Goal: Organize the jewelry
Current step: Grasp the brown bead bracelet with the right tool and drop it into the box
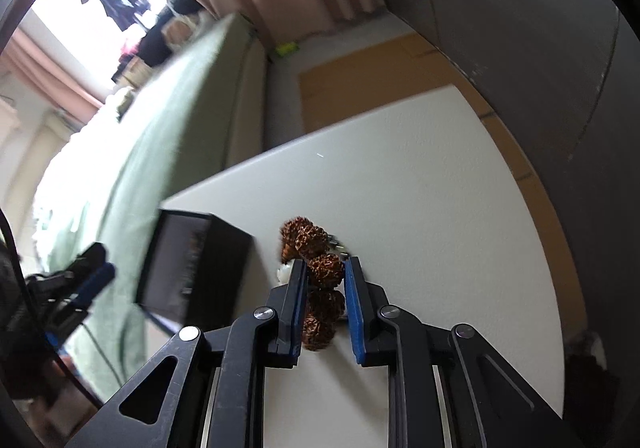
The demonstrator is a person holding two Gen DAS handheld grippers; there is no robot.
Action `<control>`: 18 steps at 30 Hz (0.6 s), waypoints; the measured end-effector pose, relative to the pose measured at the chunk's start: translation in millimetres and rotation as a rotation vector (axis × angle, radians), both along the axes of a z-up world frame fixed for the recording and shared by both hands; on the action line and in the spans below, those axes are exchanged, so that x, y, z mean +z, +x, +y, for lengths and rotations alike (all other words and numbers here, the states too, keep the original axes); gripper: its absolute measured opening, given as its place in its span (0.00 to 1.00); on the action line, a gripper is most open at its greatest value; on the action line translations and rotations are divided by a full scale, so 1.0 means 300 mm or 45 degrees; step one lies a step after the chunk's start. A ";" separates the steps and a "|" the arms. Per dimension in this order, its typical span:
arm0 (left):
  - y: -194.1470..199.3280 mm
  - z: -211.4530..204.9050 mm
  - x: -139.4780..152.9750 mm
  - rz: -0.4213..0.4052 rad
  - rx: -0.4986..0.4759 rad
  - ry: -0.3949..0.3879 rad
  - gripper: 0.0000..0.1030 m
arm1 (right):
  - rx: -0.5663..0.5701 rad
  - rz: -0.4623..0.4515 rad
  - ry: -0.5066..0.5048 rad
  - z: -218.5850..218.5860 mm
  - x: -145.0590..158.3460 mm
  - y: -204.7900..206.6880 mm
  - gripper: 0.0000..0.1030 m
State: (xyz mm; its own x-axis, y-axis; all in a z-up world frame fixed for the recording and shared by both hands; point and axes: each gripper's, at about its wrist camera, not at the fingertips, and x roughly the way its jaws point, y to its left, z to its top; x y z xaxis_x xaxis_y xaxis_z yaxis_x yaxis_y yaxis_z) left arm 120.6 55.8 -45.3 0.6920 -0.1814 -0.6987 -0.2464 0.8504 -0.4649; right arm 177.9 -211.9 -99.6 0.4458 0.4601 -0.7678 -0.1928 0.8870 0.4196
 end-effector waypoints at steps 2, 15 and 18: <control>-0.003 0.006 -0.005 0.009 0.002 0.003 0.55 | 0.011 -0.021 0.031 0.008 0.022 -0.008 0.19; -0.018 0.059 0.001 0.020 0.021 0.008 0.55 | 0.017 -0.138 0.199 0.058 0.125 -0.044 0.19; -0.029 0.086 0.008 0.014 0.042 -0.004 0.55 | 0.046 -0.173 0.246 0.091 0.149 -0.053 0.19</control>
